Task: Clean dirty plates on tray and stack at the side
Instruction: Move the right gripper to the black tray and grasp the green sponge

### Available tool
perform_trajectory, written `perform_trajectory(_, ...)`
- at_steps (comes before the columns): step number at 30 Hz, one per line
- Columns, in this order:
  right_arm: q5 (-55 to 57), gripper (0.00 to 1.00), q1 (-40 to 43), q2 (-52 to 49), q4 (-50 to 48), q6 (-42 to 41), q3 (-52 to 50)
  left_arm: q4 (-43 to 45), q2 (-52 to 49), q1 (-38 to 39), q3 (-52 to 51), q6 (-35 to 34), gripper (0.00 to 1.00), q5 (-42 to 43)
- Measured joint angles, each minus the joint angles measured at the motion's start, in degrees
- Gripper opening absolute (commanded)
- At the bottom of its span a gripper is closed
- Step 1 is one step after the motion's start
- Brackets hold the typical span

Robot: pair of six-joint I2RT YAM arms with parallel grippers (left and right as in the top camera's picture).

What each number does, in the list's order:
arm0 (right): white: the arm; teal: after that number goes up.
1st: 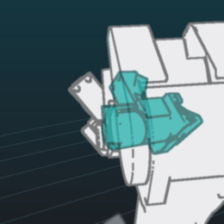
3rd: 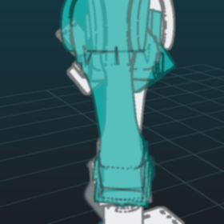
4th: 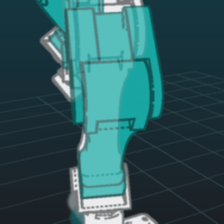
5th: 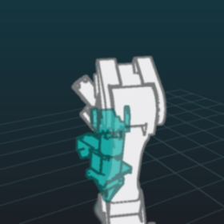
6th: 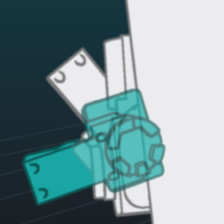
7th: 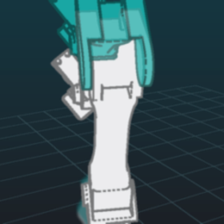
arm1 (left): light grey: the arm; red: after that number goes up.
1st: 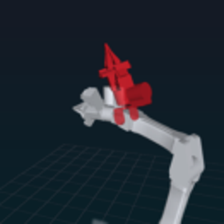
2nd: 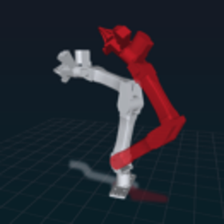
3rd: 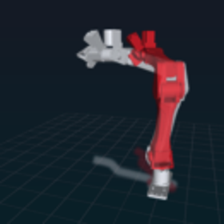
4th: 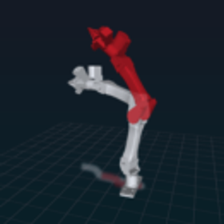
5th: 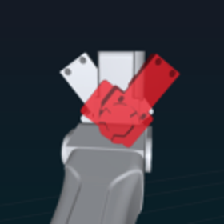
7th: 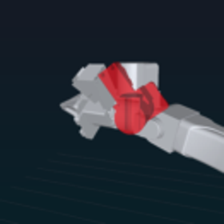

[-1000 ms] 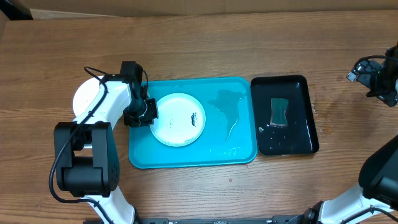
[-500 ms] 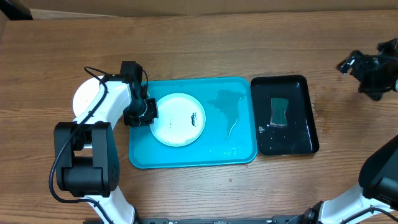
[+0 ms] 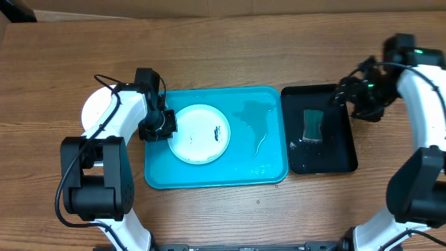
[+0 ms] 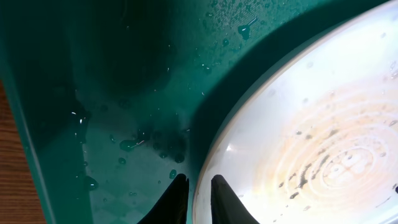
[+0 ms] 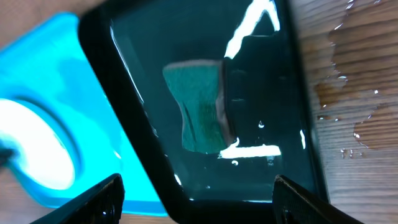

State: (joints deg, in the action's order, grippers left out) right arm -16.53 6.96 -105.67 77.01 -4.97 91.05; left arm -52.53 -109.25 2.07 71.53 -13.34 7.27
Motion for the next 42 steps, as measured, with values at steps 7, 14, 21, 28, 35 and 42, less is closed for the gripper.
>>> perform_trajectory(7,10.8,0.76,-9.0,0.0,-4.7,-4.1,-3.3,0.0,0.0,0.0,0.0,0.0,0.17,0.0)
perform_trajectory(14,13.7,0.71,-11.9,0.0,-13.5,-5.9,-10.8,0.0,0.0,0.0,0.0,0.0,0.17,0.0)
perform_trajectory(21,14.4,0.54,-13.0,0.0,-26.6,-6.5,-19.3,0.0,0.0,0.0,0.0,0.0,0.18,0.0)
perform_trajectory(28,14.6,0.53,-13.9,0.0,-30.6,-7.1,-22.2,0.0,0.0,0.0,0.0,0.0,0.18,0.0)
perform_trajectory(35,14.6,0.54,-13.9,0.0,-29.0,-7.0,-22.2,0.0,0.0,0.0,0.0,0.0,0.18,0.0)
perform_trajectory(42,14.8,0.49,-13.9,0.0,-28.9,-7.0,-22.2,0.2,0.0,0.0,0.0,0.0,0.19,0.0)
